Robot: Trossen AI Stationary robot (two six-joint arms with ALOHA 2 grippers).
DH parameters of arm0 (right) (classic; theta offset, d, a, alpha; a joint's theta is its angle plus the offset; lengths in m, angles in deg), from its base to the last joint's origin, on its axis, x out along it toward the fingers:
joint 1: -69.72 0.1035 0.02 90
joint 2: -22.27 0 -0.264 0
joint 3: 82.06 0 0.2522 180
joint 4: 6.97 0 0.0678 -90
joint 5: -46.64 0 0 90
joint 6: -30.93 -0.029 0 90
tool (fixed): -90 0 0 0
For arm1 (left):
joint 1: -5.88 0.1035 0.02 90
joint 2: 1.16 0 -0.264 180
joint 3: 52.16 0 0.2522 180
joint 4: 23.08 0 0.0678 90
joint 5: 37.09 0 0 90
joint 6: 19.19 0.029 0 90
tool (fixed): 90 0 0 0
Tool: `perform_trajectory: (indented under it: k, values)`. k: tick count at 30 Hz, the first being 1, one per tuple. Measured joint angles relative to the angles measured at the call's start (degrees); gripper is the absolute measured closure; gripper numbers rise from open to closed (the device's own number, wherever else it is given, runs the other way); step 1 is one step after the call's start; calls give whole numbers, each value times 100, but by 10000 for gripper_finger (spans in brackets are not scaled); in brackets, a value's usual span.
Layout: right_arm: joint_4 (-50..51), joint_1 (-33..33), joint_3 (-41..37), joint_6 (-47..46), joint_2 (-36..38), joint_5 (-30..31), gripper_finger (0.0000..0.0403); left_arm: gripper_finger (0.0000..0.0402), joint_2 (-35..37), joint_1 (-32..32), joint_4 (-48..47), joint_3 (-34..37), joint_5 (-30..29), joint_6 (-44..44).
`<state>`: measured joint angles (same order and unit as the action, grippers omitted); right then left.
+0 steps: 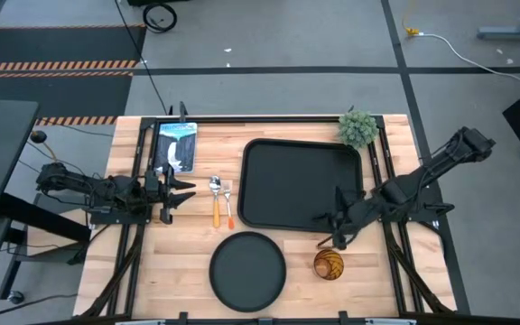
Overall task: Pick and place plate/cup/fork/spoon on tray
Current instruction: Put the yellow cup on the black tray
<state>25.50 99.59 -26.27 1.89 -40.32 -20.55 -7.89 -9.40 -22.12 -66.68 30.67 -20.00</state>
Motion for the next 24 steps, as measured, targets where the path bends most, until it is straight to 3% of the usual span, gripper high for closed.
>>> perform_trajectory:
  k: [12,17,24]
  values:
    - [2507,311,1922,-1379,-1642,-671,247,285,1,1,2,0,0,1]
    - [3441,312,2542,-1487,-2174,-1196,219,285,0,0,1,-1,0,1]
    - [4268,312,3323,-999,-2773,-1248,198,285,0,0,2,0,2,1]
